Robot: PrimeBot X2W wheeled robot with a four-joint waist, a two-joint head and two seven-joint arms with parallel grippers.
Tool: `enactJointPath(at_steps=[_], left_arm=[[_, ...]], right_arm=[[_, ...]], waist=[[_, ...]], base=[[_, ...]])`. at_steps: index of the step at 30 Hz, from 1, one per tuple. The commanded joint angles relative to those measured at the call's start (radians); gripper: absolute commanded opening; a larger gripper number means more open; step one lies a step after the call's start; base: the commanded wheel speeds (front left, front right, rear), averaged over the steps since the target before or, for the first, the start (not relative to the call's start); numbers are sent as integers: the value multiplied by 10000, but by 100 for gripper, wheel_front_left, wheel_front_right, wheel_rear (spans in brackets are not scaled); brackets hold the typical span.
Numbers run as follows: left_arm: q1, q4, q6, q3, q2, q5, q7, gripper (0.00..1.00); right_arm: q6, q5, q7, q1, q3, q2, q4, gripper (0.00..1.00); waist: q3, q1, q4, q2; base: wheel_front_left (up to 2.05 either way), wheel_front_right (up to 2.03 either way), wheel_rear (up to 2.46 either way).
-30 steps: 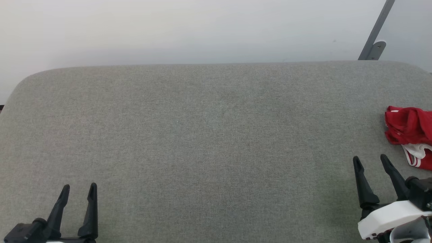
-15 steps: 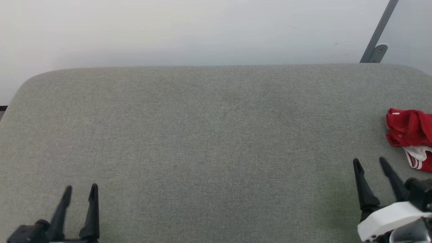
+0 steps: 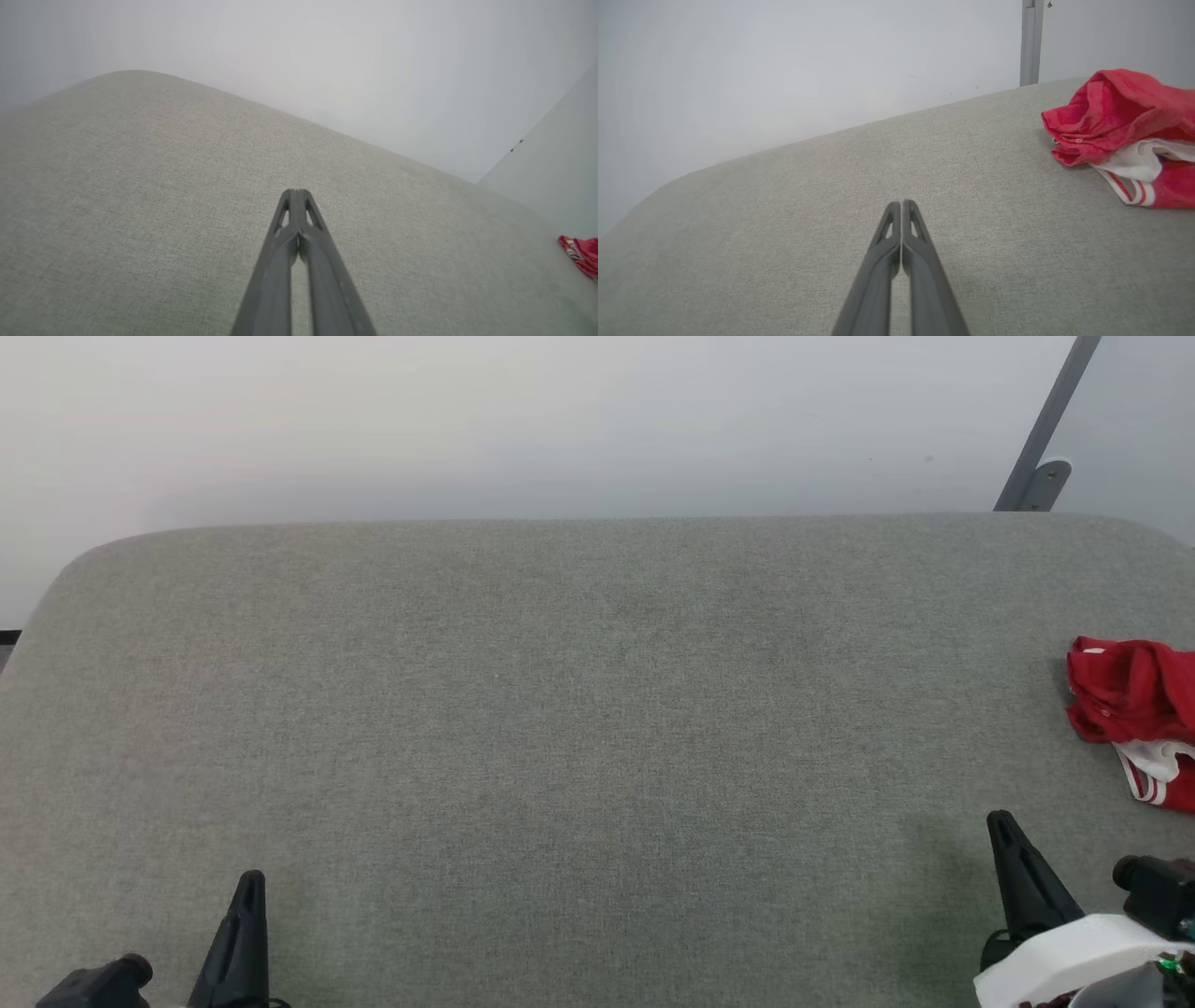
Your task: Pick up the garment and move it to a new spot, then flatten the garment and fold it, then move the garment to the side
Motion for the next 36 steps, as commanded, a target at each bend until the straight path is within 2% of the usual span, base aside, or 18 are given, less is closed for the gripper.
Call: enactJointPath(at_steps=[1,36], left_arm=[[-347,-78,7,98,25,-485,115,0],[-1308,404,8,385,-560,-4793,1367,0]], right_arm=[[-1,534,60,-315,-57,-23,-68,0],[-3,5291,581,-933,-220,355,506,0]], waist=[[-5,0,-2,0],[-92,0,-31,0]], base=[[0,0,0],[0,0,0]])
